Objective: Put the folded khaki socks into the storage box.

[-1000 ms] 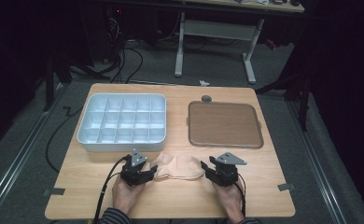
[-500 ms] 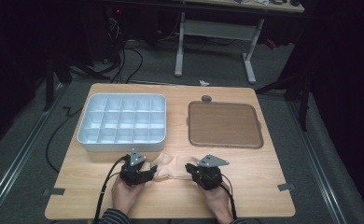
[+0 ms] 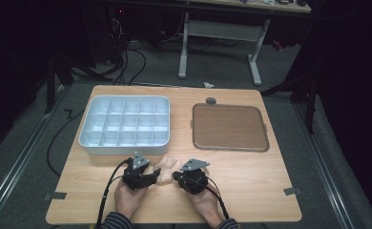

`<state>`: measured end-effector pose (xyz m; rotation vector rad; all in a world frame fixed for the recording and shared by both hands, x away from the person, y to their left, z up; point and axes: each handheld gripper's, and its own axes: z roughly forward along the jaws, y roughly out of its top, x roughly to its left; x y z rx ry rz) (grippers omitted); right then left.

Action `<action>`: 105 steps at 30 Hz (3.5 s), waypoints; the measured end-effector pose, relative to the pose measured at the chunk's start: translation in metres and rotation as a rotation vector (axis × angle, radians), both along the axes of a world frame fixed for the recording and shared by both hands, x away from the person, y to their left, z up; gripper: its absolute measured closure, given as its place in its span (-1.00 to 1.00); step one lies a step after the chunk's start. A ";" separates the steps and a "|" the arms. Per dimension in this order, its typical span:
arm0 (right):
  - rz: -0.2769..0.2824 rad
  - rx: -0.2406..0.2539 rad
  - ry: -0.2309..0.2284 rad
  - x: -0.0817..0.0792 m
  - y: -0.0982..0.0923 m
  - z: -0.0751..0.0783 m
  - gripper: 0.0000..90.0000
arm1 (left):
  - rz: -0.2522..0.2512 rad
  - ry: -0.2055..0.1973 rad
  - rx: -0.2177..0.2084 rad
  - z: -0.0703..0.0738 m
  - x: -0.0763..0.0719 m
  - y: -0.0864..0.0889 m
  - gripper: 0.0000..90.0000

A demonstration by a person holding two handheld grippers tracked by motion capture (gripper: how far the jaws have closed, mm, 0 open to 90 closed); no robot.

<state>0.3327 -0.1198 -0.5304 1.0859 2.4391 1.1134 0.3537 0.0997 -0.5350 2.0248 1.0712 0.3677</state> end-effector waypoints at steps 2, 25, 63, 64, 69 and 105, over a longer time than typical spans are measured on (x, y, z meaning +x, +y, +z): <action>0.000 -0.005 -0.003 -0.001 0.001 0.000 0.92 | -0.004 0.006 -0.008 0.000 0.002 -0.001 -0.04; -0.032 -0.016 -0.039 -0.009 0.003 -0.002 0.93 | -0.092 0.036 -0.049 0.000 0.007 -0.002 0.76; 0.050 -0.036 -0.016 -0.007 0.019 0.000 0.99 | -0.191 0.073 -0.241 0.040 0.002 0.005 0.83; 0.052 -0.042 -0.013 -0.007 0.020 0.001 0.99 | -0.194 0.072 -0.246 0.040 0.001 0.005 0.83; 0.076 -0.039 -0.008 -0.003 0.023 0.001 0.99 | -0.201 0.070 -0.264 0.041 0.000 0.004 0.83; -0.240 -0.018 0.004 -0.007 -0.057 0.002 0.71 | -0.122 0.061 -0.218 0.049 -0.008 0.006 0.82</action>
